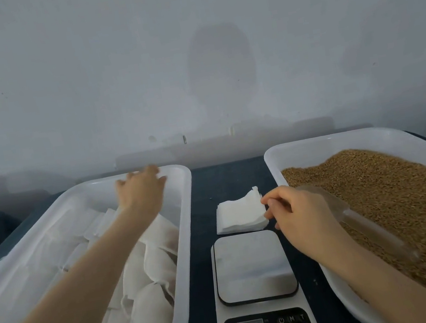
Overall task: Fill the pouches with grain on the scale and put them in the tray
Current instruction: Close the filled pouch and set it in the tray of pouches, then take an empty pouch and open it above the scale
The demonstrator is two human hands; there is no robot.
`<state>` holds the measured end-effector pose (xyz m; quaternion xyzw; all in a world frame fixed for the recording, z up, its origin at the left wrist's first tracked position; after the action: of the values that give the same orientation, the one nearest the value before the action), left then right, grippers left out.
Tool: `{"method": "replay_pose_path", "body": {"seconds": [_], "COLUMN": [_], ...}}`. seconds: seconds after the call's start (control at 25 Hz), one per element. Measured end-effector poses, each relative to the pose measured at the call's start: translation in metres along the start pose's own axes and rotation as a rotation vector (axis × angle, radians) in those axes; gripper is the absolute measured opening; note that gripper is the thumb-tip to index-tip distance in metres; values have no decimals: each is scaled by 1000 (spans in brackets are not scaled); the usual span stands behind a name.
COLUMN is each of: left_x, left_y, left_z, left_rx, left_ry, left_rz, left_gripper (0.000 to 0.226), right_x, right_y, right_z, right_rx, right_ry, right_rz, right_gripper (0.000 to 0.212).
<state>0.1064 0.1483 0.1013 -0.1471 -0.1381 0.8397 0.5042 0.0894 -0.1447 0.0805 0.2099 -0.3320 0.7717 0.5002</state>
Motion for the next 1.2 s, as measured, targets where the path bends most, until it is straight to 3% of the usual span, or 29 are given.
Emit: {"method": "replay_pose_path", "body": {"seconds": [0.12,0.24,0.32,0.48,0.6,0.72,1.0,1.2], "left_x": [-77,-129,-144,-147,-146,-142,-121,-103], "left_y": [22,46,52,50,49,47,35,24], "left_z": [-6,-37,-58,-74,-70,-66,-53,-37], "left_rx": [95,423,572,716,643,539,399,368], "left_ry": [-73,-102,-152,-229,-179,-71,379,1213], "left_rz": [-402,-555,-572,-448,-467,-477,-107,428], "left_gripper": [19,24,32,22,8,12,27,38], "right_x": [0,0,0,0,0,0,-1,-3], "right_y": [1,2,2,-1,-1,0,-1,-2], "right_z": [2,4,5,3,0,1,2,2], "right_rx": [-11,-10,-14,-6,7,2,-10,0], "right_ry": [19,19,24,25,59,59,64,30], "right_rz": [-19,-33,-37,-21,-9,-14,-7,-23], "right_gripper": [17,16,16,18,19,19,18,18]}}
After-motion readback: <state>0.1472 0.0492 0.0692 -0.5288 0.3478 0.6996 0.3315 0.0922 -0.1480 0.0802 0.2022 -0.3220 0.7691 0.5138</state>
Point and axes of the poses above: each hand's wrist, its own y-axis away from the middle knuckle, its own z-axis out of the back of the hand, x = y × z, the point moved 3 cm from there along -y, towards the middle knuckle, and after that the axes turned 4 degrees about y, right-handed, at the moved point
